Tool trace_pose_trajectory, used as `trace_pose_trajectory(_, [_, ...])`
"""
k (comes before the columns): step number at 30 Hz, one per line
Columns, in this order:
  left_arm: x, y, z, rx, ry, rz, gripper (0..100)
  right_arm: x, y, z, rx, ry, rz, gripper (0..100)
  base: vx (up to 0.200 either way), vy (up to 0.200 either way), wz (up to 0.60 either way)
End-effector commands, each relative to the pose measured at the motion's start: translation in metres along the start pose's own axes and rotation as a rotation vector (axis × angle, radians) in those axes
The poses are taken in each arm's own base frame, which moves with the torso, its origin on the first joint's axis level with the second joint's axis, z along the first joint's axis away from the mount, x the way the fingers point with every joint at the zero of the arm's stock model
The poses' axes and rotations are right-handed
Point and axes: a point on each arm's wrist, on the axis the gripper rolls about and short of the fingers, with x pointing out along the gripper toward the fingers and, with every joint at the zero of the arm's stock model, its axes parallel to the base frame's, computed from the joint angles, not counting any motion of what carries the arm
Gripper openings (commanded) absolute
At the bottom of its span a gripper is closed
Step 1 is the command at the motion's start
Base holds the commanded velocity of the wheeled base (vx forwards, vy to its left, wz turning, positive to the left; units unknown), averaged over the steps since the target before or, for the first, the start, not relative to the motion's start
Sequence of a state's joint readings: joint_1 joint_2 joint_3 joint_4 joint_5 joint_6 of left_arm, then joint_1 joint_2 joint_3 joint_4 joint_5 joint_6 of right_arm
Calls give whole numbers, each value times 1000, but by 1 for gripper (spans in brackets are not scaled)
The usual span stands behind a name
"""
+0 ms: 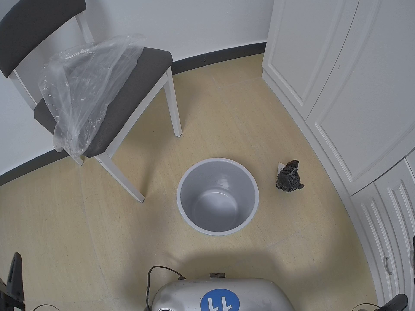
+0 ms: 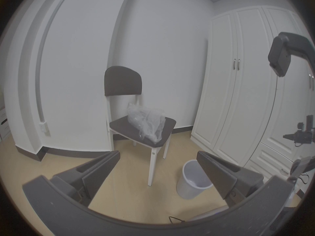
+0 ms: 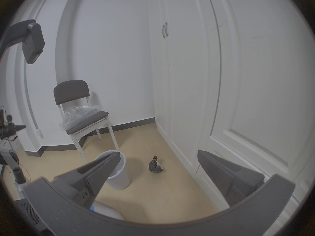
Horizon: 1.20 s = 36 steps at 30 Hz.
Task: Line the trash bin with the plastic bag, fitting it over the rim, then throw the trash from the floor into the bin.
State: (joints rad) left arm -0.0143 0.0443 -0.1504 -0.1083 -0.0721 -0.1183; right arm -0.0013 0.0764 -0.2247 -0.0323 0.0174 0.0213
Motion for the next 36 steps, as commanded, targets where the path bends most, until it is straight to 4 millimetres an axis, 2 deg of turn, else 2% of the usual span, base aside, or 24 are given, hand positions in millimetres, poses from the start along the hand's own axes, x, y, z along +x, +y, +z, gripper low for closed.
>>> trace_pose_trajectory(1, [63, -5, 71, 16, 91, -70, 100, 92, 0, 62, -6, 59, -3, 100, 0, 0, 0])
trace_pose_trajectory(2, [82, -6, 80, 17, 108, -70, 100, 114, -1, 74, 15, 26, -26, 100, 0, 0, 0])
trace_pose_trajectory(4, [82, -6, 80, 17, 108, -70, 100, 114, -1, 74, 15, 26, -26, 100, 0, 0, 0])
trace_pose_trajectory(5, [122, -5, 94, 59, 159, -67, 100, 163, -1, 95, 35, -11, -130, 100, 0, 0, 0])
trace_pose_trajectory(7, [141, -6, 94, 111, 196, -80, 100, 186, 2, 107, 54, -29, -208, 100, 0, 0, 0])
trace_pose_trajectory(9, [159, -8, 93, 164, 234, -105, 100, 198, 6, 120, 110, -59, -255, 100, 0, 0, 0])
trace_pose_trajectory(11, [172, -9, 91, 226, 262, -100, 100, 199, 7, 123, 165, -70, -265, 100, 0, 0, 0])
trace_pose_trajectory(15, [198, -18, 92, 313, 292, -64, 100, 201, 7, 115, 185, -37, -262, 100, 0, 0, 0])
trace_pose_trajectory(17, [213, -26, 91, 326, 312, -51, 100, 202, 8, 100, 166, 20, -262, 100, 0, 0, 0])
trace_pose_trajectory(20, [231, -33, 81, 348, 363, -16, 100, 200, 7, 93, 126, 39, -264, 100, 0, 0, 0])
trace_pose_trajectory(21, [231, -33, 81, 348, 363, -16, 100, 200, 7, 93, 126, 39, -264, 100, 0, 0, 0])
trace_pose_trajectory(22, [243, -35, 73, 366, 402, 23, 100, 197, 5, 95, 112, 34, -275, 100, 0, 0, 0])
trace_pose_trajectory(24, [252, -36, 65, 380, 434, 59, 100, 194, 2, 97, 113, 16, -279, 100, 0, 0, 0])
trace_pose_trajectory(29, [267, -35, 48, 401, 499, 89, 100, 181, 1, 108, 108, -33, -244, 100, 0, 0, 0])
trace_pose_trajectory(31, [267, -35, 48, 401, 499, 89, 100, 181, 1, 108, 108, -33, -244, 100, 0, 0, 0])
trace_pose_trajectory(32, [274, -34, 42, 405, 509, 109, 100, 173, 1, 114, 74, -59, -236, 100, 0, 0, 0])
trace_pose_trajectory(36, [285, -35, 36, 411, 484, 155, 100, 167, 1, 116, 49, -72, -232, 100, 0, 0, 0])
